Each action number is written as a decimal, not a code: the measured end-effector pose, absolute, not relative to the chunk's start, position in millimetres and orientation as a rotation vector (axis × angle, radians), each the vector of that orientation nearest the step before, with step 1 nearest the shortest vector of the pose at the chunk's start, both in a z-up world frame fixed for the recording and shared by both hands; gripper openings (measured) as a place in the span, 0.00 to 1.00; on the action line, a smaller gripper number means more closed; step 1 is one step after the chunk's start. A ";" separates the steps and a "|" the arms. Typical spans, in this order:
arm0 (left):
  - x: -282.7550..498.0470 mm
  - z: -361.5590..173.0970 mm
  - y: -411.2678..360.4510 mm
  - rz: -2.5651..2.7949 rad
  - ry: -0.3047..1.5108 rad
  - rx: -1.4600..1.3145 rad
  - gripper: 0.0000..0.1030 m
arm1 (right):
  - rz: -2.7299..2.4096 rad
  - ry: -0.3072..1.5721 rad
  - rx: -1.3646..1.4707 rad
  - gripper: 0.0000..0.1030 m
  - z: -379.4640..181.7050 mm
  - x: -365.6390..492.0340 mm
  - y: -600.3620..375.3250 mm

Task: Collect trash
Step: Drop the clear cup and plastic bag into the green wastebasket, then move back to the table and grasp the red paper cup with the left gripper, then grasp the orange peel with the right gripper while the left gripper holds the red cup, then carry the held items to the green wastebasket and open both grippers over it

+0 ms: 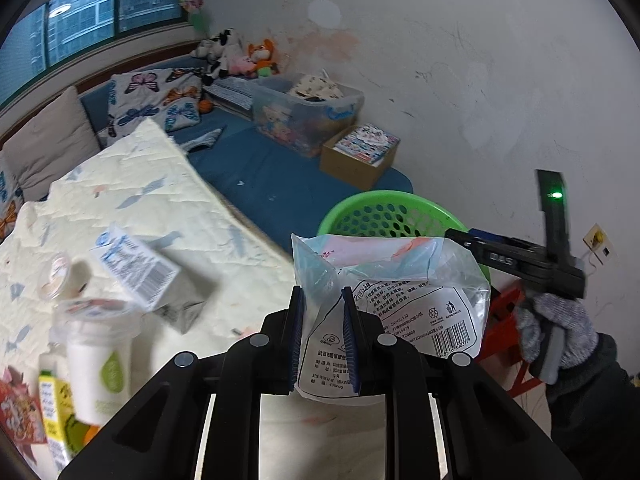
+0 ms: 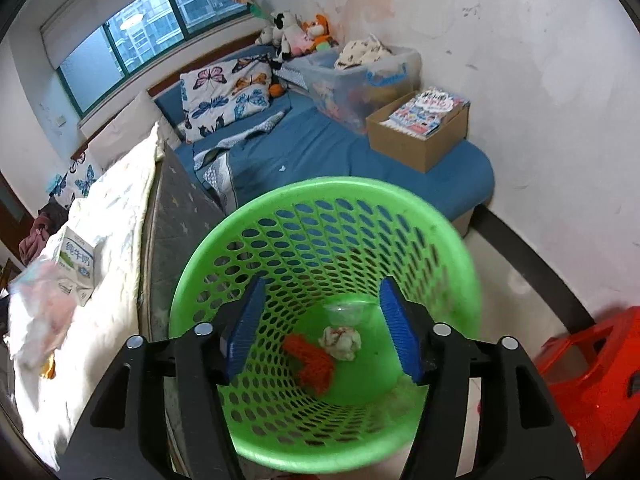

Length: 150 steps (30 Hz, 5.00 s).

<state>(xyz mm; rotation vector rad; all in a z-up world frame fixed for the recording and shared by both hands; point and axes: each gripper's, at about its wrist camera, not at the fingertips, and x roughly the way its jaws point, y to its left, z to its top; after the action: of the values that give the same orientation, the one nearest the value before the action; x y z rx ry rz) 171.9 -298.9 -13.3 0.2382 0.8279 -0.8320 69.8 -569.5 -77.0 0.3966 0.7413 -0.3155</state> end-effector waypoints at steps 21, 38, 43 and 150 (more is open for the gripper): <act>168.0 -46.4 -393.9 -0.894 0.918 0.300 0.36 | -0.357 0.621 0.431 0.71 -51.9 -4.0 -571.7; 152.6 -25.4 -303.9 -0.819 0.856 0.194 0.42 | -0.255 0.611 0.405 0.73 -37.7 0.1 -524.3; 146.7 -18.1 -252.5 -0.731 0.806 0.184 0.42 | -0.208 0.618 0.390 0.74 -34.5 7.1 -501.4; 224.9 9.5 45.9 -0.371 0.828 -0.116 0.08 | 0.336 0.822 0.160 0.32 -72.2 108.7 -205.3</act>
<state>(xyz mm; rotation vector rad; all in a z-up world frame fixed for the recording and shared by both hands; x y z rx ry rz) 224.9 45.9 9.5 -0.1157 0.8282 -0.3710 108.7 -205.3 -72.2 0.1598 0.8218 0.3356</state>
